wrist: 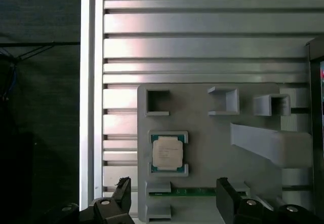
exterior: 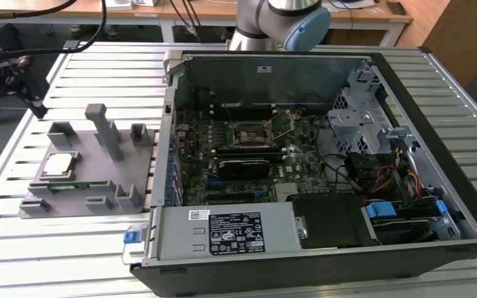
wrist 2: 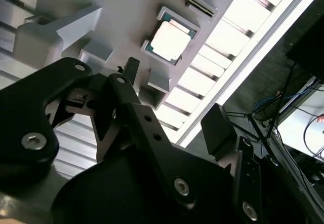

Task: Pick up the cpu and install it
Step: 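Pick up the cpu and move it towards the insertion slot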

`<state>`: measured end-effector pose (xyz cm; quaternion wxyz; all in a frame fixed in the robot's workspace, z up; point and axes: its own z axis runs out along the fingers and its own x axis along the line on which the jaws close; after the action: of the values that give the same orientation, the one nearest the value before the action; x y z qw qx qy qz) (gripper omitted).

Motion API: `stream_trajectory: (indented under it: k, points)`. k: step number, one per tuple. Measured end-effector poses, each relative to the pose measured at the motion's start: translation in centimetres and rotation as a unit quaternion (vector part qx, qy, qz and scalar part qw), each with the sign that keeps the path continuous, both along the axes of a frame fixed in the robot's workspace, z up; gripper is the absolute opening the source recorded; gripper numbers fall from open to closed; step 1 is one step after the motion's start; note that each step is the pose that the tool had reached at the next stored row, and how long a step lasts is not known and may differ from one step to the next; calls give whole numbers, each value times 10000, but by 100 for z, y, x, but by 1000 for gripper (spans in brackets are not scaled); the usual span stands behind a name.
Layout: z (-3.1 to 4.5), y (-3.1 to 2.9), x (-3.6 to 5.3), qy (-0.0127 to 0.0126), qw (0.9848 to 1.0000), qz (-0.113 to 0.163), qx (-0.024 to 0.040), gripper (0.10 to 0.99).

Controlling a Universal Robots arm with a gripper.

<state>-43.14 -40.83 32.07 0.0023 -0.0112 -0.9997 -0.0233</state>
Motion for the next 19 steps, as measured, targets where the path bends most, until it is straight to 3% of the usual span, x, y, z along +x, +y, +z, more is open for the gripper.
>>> stream_trajectory:
  k: [1, 8, 14, 19]
  points:
    - [-15, 0, -1, 3, 10000, 1, 0, 761]
    - [-142, -1, -10, 6, 10000, 1, 0, 761]
    - [-232, -2, -10, 44, 10000, 1, 0, 761]
    - [-324, -2, -10, 46, 10000, 1, 9, 761]
